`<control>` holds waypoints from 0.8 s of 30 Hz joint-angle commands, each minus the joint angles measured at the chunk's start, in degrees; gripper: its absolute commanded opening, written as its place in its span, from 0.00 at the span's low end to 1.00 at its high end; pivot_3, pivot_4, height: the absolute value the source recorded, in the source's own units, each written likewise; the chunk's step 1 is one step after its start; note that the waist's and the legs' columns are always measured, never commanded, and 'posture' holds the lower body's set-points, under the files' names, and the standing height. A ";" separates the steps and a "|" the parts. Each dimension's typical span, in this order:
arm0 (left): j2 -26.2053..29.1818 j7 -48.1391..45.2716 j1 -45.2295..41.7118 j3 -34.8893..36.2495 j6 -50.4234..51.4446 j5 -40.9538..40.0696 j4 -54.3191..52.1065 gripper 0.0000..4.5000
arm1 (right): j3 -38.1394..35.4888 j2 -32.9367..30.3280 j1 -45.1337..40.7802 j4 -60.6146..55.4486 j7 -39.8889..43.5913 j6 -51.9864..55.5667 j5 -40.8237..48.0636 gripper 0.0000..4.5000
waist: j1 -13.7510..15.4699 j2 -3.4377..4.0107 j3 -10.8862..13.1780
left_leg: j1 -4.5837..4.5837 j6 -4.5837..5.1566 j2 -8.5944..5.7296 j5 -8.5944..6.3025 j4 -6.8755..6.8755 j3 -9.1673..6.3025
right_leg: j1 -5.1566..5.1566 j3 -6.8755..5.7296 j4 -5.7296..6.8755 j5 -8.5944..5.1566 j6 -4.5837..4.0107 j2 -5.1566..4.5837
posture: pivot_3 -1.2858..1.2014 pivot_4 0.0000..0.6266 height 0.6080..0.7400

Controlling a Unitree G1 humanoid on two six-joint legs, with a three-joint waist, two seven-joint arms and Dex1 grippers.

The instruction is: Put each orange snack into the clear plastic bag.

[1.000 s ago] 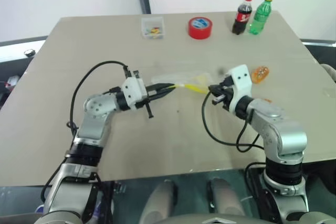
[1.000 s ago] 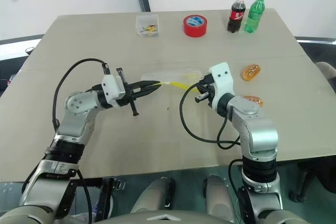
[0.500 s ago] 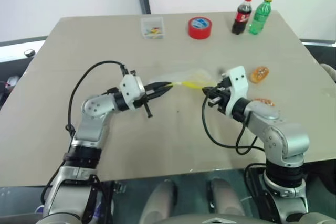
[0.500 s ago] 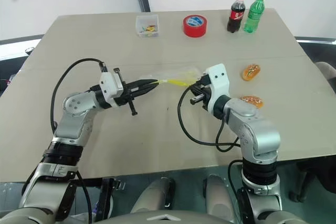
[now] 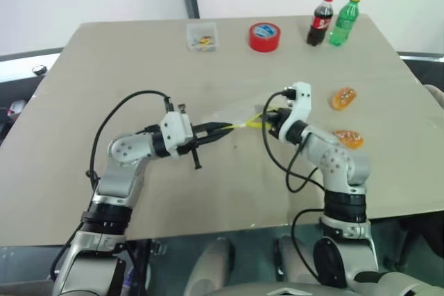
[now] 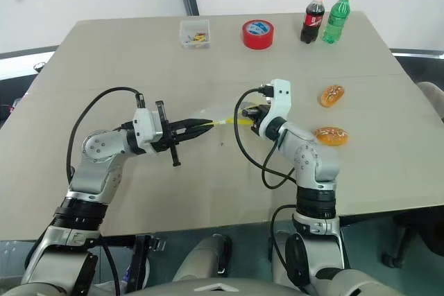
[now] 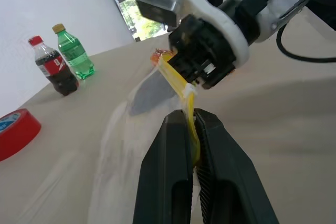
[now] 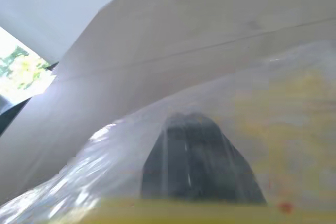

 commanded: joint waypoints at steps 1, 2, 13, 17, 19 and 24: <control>0.42 0.24 -0.73 1.92 0.45 -0.88 -0.33 0.00 | 17.45 -12.75 1.30 1.07 0.36 -21.87 -19.71 0.01 | -0.02 0.01 0.00 | 0.00 0.00 -0.02 0.00 0.00 0.02 | -0.01 0.01 0.00 0.00 0.00 -0.02 | 0.52 0.24 0.97; 0.46 0.21 -0.80 2.05 0.40 -0.82 -0.15 0.00 | 21.11 -16.41 1.80 1.92 0.93 -27.48 -23.92 0.01 | -0.02 0.01 0.00 | 0.00 -0.01 -0.04 0.01 0.00 0.03 | -0.01 0.00 -0.03 0.00 0.01 -0.01 | 0.52 0.24 0.97; -0.57 0.71 -1.11 1.90 0.18 0.35 1.00 0.00 | 32.33 -28.78 -3.24 13.04 0.60 -48.17 -44.24 0.36 | -0.95 -0.01 0.01 | 0.04 -0.22 0.06 0.13 0.01 0.14 | 0.01 0.06 0.00 -0.01 0.01 0.12 | 0.52 0.24 0.97; -1.28 3.14 -1.13 2.34 0.89 1.34 1.30 0.00 | 29.53 -30.68 -1.70 10.60 1.39 -47.87 -45.39 0.78 | -0.24 -0.01 0.01 | 0.02 -0.22 0.06 0.13 0.01 0.11 | 0.02 0.06 -0.05 -0.01 0.01 0.10 | 0.52 0.24 0.97; -1.73 4.76 -1.42 2.42 0.81 2.47 1.63 0.00 | 26.84 -30.97 0.67 6.86 2.89 -45.81 -42.95 0.98 | 0.01 -0.01 0.01 | 0.01 -0.22 0.06 0.13 -0.01 0.10 | 0.01 0.06 -0.08 -0.01 0.01 0.09 | 0.52 0.24 0.97; -2.79 6.97 -2.59 2.37 1.53 3.65 3.14 0.00 | 17.25 -31.16 9.85 -10.20 12.99 -36.60 -27.82 0.99 | 0.58 -0.02 0.01 | -0.04 -0.20 0.06 0.12 -0.01 -0.02 | 0.12 -0.03 -0.25 -0.01 0.01 0.07 | 0.52 0.24 0.97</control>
